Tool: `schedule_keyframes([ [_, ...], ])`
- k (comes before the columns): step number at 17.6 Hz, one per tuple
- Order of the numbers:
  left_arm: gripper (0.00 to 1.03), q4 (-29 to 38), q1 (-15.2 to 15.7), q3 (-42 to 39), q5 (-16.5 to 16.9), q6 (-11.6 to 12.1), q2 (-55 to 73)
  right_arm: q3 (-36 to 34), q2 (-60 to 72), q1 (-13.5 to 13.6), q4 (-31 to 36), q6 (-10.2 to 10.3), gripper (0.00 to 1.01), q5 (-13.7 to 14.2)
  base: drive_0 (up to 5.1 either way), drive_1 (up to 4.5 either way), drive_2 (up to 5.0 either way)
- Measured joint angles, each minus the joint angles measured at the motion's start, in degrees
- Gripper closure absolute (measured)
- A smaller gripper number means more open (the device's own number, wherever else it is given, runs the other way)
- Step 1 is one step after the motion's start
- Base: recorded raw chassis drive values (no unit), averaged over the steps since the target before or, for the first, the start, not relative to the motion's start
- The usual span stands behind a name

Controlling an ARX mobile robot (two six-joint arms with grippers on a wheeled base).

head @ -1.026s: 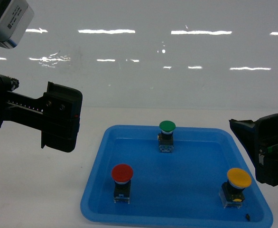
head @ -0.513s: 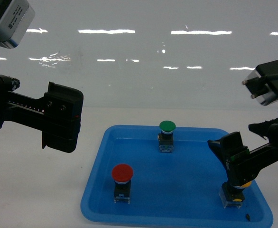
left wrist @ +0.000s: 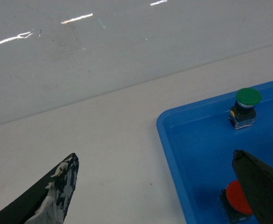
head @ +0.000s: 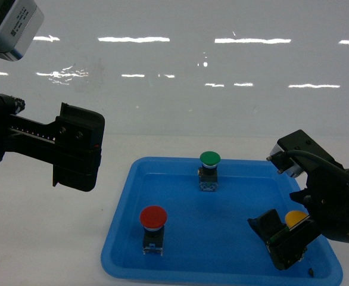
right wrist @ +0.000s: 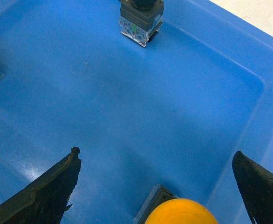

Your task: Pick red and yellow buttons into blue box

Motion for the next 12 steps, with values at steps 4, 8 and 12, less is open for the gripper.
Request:
schedule_keyframes([
  [4, 0.05, 0.00, 0.00, 0.00, 0.02, 0.00, 0.00, -0.17, 3.69, 0.44, 0.83, -1.70, 0.03, 1.16, 0.0, 0.00, 0.0],
  [8, 0.05, -0.02, 0.00, 0.00, 0.00, 0.00, 0.00, -0.68, 5.53, 1.14, 2.40, -3.78, 0.03, 1.97, 0.0, 0.00, 0.0],
  [12, 0.05, 0.00, 0.00, 0.00, 0.02, 0.00, 0.00, -1.05, 5.81, 1.07, 2.86, -4.35, 0.32, 3.10, 0.0, 0.00, 0.0],
])
